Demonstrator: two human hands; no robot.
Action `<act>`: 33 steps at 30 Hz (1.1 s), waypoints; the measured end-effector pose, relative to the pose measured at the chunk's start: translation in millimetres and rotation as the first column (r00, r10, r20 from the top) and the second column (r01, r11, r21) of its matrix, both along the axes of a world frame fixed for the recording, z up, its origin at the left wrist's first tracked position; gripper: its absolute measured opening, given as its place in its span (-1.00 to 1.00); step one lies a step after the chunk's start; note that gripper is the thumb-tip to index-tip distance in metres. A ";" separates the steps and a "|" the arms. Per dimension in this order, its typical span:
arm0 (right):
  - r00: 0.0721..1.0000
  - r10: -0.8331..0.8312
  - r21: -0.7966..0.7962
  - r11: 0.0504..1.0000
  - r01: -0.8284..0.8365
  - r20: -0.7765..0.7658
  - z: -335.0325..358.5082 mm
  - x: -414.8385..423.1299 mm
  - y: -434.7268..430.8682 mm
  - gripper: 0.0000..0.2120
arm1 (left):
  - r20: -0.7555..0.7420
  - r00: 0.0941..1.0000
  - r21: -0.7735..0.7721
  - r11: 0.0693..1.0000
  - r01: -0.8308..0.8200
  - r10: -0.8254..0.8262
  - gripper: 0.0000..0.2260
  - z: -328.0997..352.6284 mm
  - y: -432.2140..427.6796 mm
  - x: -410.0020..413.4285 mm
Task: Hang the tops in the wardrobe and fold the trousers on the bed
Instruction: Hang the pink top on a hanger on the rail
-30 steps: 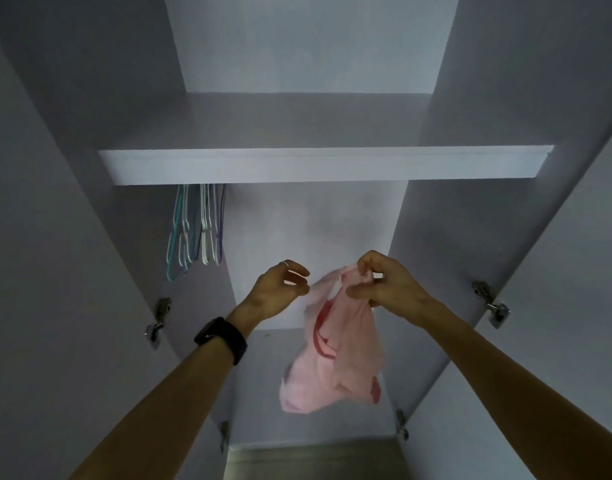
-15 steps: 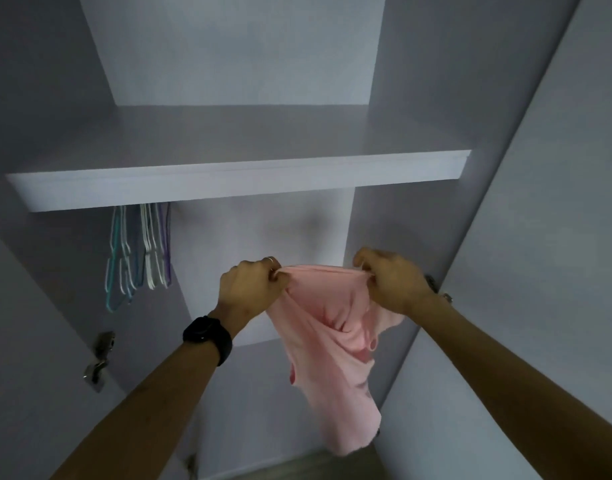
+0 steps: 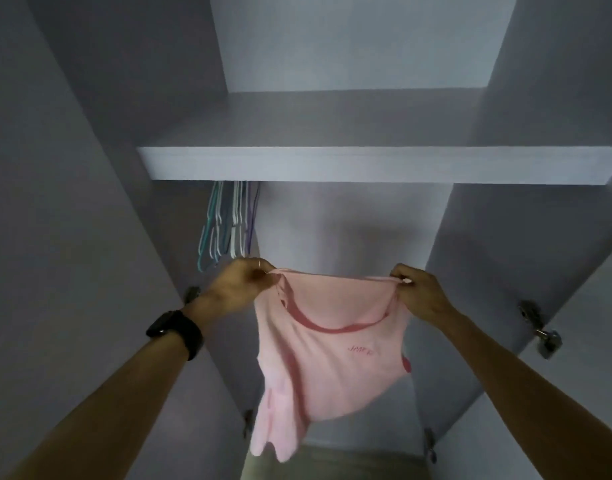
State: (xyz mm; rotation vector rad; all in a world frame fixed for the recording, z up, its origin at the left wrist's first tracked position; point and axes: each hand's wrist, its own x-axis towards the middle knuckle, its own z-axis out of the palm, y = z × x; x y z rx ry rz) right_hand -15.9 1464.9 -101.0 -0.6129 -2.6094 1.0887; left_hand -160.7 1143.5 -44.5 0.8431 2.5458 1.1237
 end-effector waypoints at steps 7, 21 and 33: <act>0.963 0.263 -0.054 0.962 -0.266 -0.050 -19.5 -43.2 23.3 -0.82 | -0.168 0.923 -0.296 0.876 -0.381 0.345 -0.93 -4.4 -58.1 34.5; 0.916 0.373 0.096 0.927 -0.362 -0.147 -2.7 -90.0 -38.7 -0.69 | 0.309 0.856 -0.038 0.905 -0.424 0.414 -0.72 15.9 -88.1 124.2; 0.854 0.517 0.136 0.843 -0.520 0.060 -5.2 -105.9 -113.0 -0.78 | -0.984 0.091 -0.168 0.657 -0.735 -0.150 -0.75 35.4 -106.6 92.2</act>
